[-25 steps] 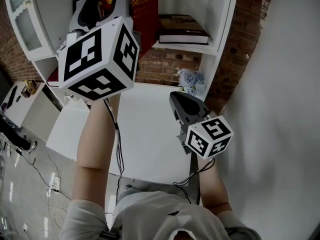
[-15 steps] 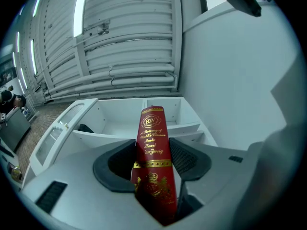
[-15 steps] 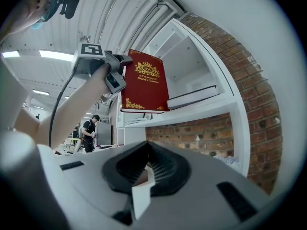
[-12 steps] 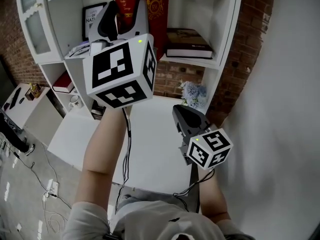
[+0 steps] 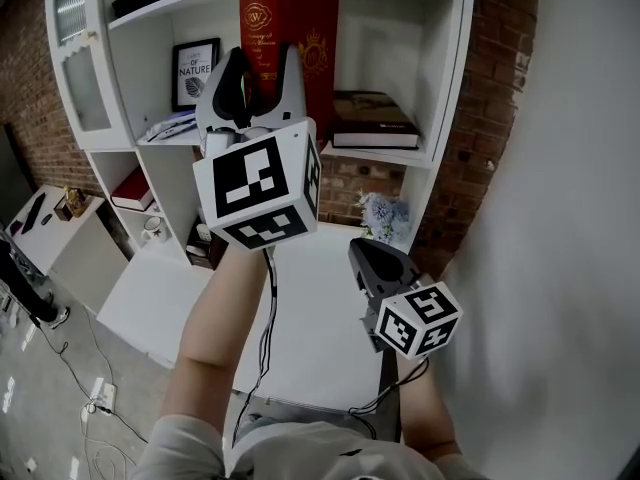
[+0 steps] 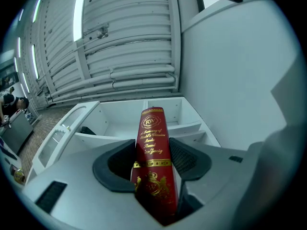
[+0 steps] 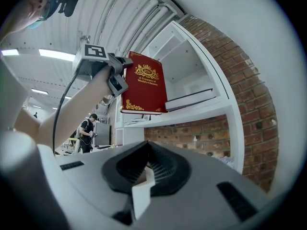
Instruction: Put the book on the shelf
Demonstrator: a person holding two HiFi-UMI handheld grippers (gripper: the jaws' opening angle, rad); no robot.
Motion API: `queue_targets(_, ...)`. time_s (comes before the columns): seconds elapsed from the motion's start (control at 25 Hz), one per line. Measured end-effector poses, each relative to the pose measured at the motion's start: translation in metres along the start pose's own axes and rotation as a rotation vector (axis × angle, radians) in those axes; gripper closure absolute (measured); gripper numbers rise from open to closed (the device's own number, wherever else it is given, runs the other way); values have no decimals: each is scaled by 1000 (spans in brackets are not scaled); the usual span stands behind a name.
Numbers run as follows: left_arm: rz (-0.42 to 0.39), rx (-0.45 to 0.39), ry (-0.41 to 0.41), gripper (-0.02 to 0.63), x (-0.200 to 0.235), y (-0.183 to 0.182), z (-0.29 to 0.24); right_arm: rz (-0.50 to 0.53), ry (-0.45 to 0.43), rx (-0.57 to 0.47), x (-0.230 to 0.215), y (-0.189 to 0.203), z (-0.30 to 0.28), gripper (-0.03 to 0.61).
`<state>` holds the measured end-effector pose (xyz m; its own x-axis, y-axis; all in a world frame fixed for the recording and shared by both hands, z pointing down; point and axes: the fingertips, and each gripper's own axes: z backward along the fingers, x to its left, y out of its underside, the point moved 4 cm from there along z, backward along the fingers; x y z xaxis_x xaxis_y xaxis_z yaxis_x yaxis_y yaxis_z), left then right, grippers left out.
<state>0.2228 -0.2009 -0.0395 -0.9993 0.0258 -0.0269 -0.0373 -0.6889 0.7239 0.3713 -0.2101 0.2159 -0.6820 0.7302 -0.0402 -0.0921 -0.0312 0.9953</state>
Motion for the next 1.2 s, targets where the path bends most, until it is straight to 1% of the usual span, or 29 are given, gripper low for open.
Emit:
queue_targets(0.2,9,21,3,390,7,1,-12,2,-4,-3,2,-2,0,567)
queue_targets(0.36,37,9,-35,393,14,9,-12,9,-1,-3,-1,-3,5,567)
queue_targets(0.48,16,-4,-56,391,10,13,-14,5,15,-4,-9,-2,10,567)
queue_targets(0.68,-3,-3,-72,391,4,21,-24,-1,31,3,-18,1,15,567)
queue_targets(0.96,-26,25,-71,390,-3,34,-44,-4,53,6,-30,0,19,566)
queue_targets(1.2,-4,46,-51,390,-2,50,-62,-13,72,11,-36,2,19,567)
